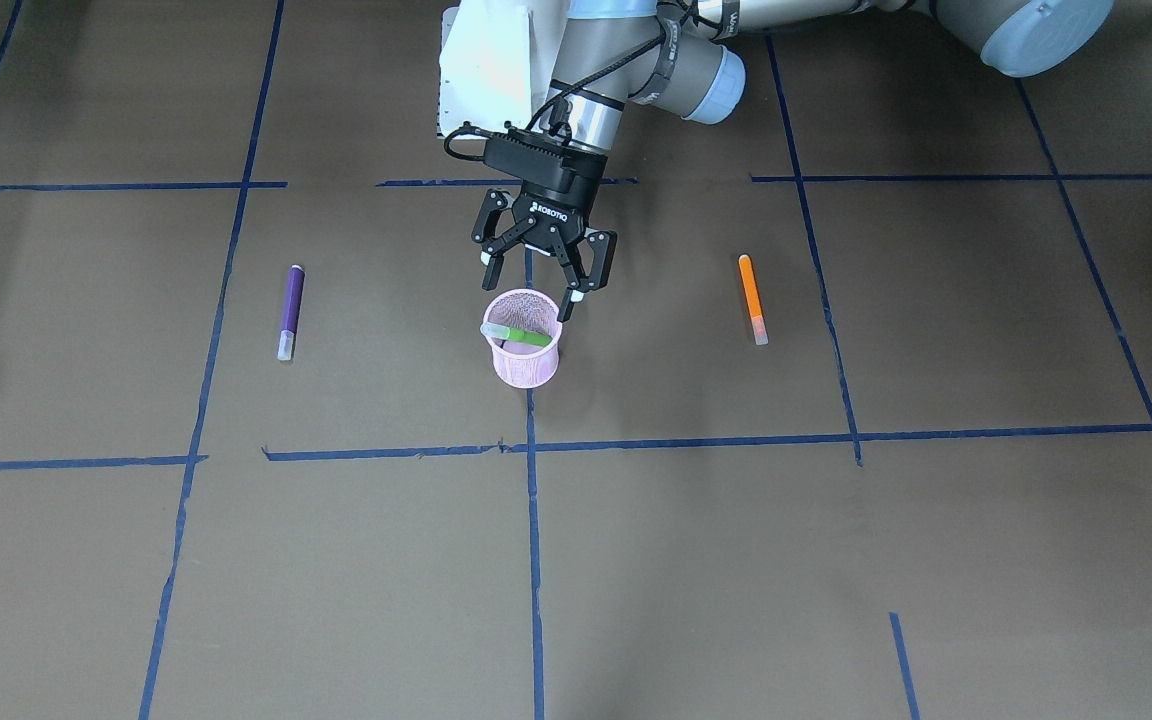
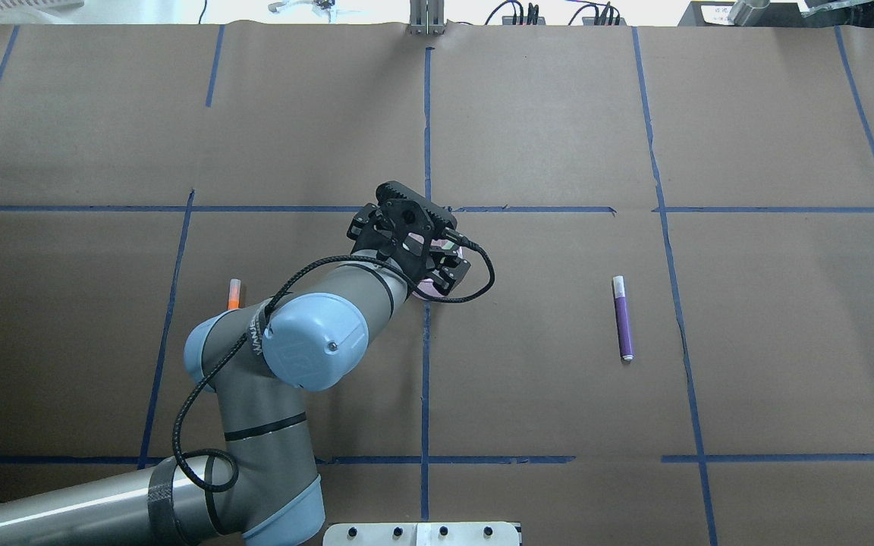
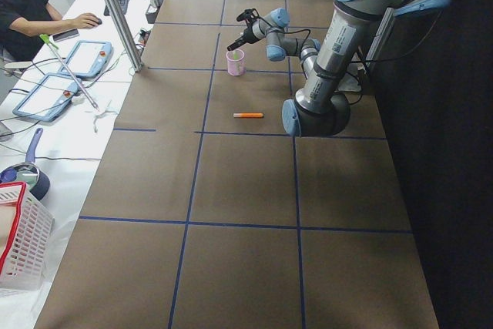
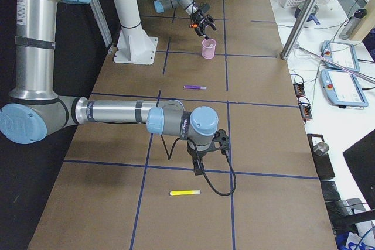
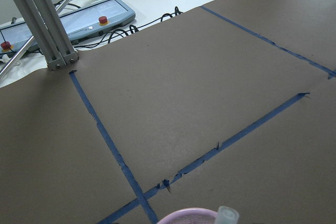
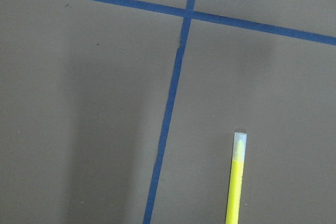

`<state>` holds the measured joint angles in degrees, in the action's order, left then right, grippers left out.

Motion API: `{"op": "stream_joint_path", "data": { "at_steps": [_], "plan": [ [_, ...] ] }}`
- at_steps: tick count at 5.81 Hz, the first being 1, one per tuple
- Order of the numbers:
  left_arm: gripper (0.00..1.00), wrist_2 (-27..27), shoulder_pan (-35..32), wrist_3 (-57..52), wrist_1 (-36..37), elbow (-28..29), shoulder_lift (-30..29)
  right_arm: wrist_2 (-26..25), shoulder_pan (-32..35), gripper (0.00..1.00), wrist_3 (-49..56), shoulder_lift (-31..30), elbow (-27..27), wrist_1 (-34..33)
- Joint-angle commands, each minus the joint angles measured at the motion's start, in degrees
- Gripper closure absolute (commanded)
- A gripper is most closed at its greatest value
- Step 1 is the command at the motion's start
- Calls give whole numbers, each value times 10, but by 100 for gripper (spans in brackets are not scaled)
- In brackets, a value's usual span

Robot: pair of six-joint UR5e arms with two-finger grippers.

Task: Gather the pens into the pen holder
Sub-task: 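Open the left gripper to drop the highlighter into the cup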

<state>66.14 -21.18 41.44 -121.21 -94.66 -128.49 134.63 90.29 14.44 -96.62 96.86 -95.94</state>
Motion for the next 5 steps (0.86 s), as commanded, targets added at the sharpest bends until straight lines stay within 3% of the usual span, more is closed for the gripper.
{"op": "stream_joint_path", "data": {
  "at_steps": [1,2,3,5],
  "plan": [
    [0,122,-75,83,48,-2,3,0,0,1,5,19,-96,22],
    [0,250,-135,98,102,-3,3,1,0,1,2,38,-157,36],
    [0,276,-149,104,113,-5,16,4,0,2,-1,40,-203,69],
    [0,278,-157,149,113,-19,17,-1,-45,3,-81,43,-230,131]
  ]
}}
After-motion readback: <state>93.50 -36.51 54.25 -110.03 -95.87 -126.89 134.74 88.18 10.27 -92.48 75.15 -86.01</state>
